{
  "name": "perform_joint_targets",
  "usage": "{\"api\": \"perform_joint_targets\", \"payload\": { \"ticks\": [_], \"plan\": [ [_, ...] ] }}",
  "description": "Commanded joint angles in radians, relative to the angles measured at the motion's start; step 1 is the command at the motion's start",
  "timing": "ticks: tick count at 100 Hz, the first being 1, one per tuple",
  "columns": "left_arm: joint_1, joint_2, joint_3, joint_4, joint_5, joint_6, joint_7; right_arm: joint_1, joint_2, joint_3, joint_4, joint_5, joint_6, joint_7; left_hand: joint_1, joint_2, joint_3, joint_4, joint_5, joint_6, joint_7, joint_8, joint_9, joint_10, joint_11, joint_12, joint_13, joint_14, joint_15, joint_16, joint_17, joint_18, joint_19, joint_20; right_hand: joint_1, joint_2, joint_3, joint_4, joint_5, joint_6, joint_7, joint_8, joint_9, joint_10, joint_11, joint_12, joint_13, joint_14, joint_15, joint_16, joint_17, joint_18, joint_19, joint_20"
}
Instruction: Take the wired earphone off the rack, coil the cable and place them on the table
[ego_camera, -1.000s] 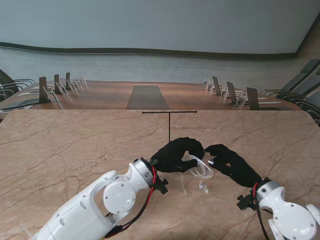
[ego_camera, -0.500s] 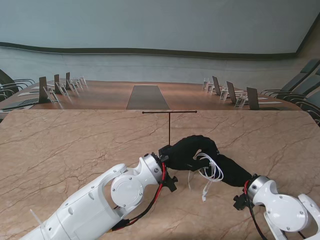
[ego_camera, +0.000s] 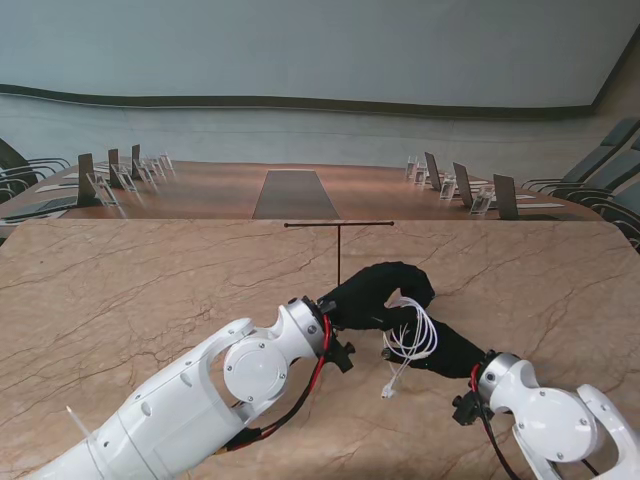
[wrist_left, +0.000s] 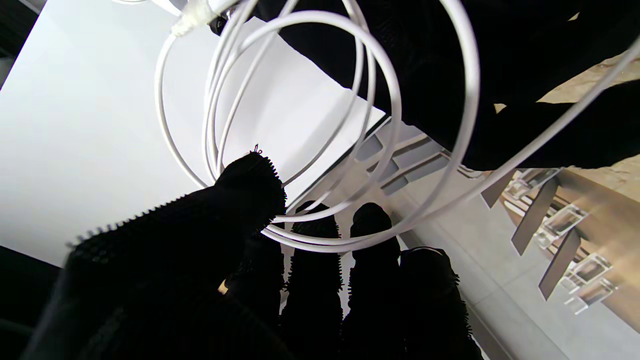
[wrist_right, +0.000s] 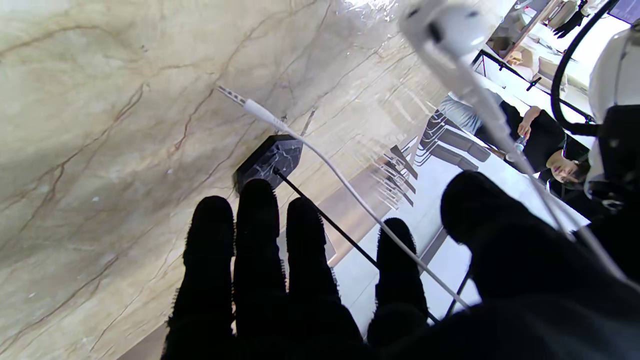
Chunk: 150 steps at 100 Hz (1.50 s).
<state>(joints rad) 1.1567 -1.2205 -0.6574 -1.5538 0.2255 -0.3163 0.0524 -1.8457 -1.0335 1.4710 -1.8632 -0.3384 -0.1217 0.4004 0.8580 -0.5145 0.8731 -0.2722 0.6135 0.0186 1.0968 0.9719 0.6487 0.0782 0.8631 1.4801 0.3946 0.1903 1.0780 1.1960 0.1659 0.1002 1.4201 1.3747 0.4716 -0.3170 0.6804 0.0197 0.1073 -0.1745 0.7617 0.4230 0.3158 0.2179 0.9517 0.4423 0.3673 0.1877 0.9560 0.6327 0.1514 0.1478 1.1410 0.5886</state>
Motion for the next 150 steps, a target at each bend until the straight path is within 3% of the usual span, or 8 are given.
{"api": "perform_joint_targets", "payload": {
  "ticks": [1,16,34,56,89,111,132,150],
  "plan": [
    [0.001,-0.005,-0.002,-0.001,-0.004,-0.002,-0.005,0.006,-0.005,-0.011,0.006,0.001,0.010,0.001,0.051,0.038,0.009,0.020,0.002,-0.095,0.107,0.053,-0.002,-0.036,0.004,0.030,-0.007,-0.003,0.013,0.016,-0.012,-0.045,0.008,0.026,0.006,-0.037,0.031,-0.022,-0.016,-0.030,0.070,0.041,-0.020,0.023,0.044,0.024,0.027,0.004,0.054,0.025,0.007,0.021,0.054,0.029],
    [-0.002,-0.006,-0.004,0.001,-0.008,-0.010,-0.003,0.019,-0.006,-0.030,0.017,-0.015,0.017,-0.006,0.051,0.040,0.008,0.021,0.003,-0.097,0.106,0.054,-0.002,-0.036,0.003,0.029,-0.007,-0.006,0.011,0.015,-0.016,-0.042,0.002,0.018,0.046,-0.048,0.095,-0.025,0.105,-0.125,0.187,0.109,-0.012,0.043,0.105,0.069,0.051,0.005,0.145,0.058,0.032,0.031,0.120,0.054],
    [-0.003,-0.005,-0.010,0.004,-0.010,-0.020,-0.004,0.023,-0.009,-0.040,0.025,-0.034,0.020,-0.030,0.050,0.040,0.005,0.021,0.002,-0.100,0.104,0.057,-0.003,-0.038,0.002,0.029,-0.006,-0.007,0.010,0.013,-0.024,-0.039,-0.010,0.005,0.178,-0.128,0.136,-0.099,0.223,-0.243,0.372,0.050,0.010,0.067,0.191,0.135,0.106,0.017,0.226,0.112,0.060,0.035,0.200,0.070],
    [0.003,-0.001,-0.018,0.003,-0.012,-0.026,-0.009,0.023,-0.020,-0.038,0.037,-0.059,-0.007,-0.089,0.051,0.044,0.000,0.024,0.001,-0.103,0.102,0.061,-0.007,-0.040,-0.001,0.028,-0.007,-0.013,0.005,0.011,-0.038,-0.033,-0.029,-0.022,0.287,-0.097,0.146,-0.103,0.491,-0.258,0.413,0.115,0.089,0.116,0.257,0.226,0.206,0.054,0.306,0.282,0.105,0.021,0.306,0.080],
    [0.018,0.014,-0.026,-0.002,-0.010,-0.034,-0.036,0.014,-0.037,-0.014,0.048,-0.106,-0.032,-0.188,0.057,0.079,-0.064,0.050,-0.004,-0.161,0.063,0.116,-0.050,-0.043,-0.034,0.017,-0.050,-0.036,-0.035,0.003,-0.104,-0.044,-0.067,-0.108,0.217,-0.190,0.339,-0.082,0.587,-0.252,0.415,0.260,0.345,0.195,0.358,0.387,0.472,0.076,0.500,0.465,0.324,0.101,0.465,0.149],
    [0.023,0.026,-0.034,-0.008,0.009,-0.037,-0.055,0.013,-0.051,0.000,0.062,-0.159,-0.023,-0.266,0.057,0.101,-0.105,0.068,-0.002,-0.221,0.012,0.181,-0.132,-0.052,-0.083,0.028,-0.132,-0.071,-0.095,-0.004,-0.203,-0.067,-0.126,-0.200,0.183,-0.209,0.396,-0.069,0.574,-0.259,0.433,0.321,0.540,0.191,0.424,0.397,0.673,0.075,0.632,0.403,0.537,0.171,0.568,0.133],
    [0.028,0.036,-0.050,-0.009,0.054,-0.038,-0.055,0.002,-0.055,0.019,0.050,-0.220,-0.011,-0.306,0.036,0.103,-0.091,0.080,0.014,-0.260,-0.022,0.214,-0.307,-0.090,-0.099,-0.038,-0.283,-0.138,-0.184,-0.028,-0.244,-0.094,-0.333,-0.292,0.149,-0.270,0.464,-0.065,0.622,-0.270,0.419,0.300,0.532,0.181,0.424,0.399,0.679,0.056,0.645,0.377,0.558,0.168,0.584,0.097],
    [0.029,0.046,-0.062,-0.013,0.103,-0.031,-0.058,-0.007,-0.054,0.032,0.035,-0.250,-0.018,-0.310,0.018,0.104,-0.081,0.080,0.038,-0.308,-0.085,0.245,-0.407,-0.124,-0.092,-0.156,-0.337,-0.170,-0.233,-0.037,-0.246,-0.129,-0.586,-0.169,0.132,-0.336,0.530,-0.077,0.684,-0.262,0.389,0.258,0.533,0.163,0.445,0.433,0.691,0.014,0.656,0.387,0.579,0.139,0.602,0.081]
  ]
}}
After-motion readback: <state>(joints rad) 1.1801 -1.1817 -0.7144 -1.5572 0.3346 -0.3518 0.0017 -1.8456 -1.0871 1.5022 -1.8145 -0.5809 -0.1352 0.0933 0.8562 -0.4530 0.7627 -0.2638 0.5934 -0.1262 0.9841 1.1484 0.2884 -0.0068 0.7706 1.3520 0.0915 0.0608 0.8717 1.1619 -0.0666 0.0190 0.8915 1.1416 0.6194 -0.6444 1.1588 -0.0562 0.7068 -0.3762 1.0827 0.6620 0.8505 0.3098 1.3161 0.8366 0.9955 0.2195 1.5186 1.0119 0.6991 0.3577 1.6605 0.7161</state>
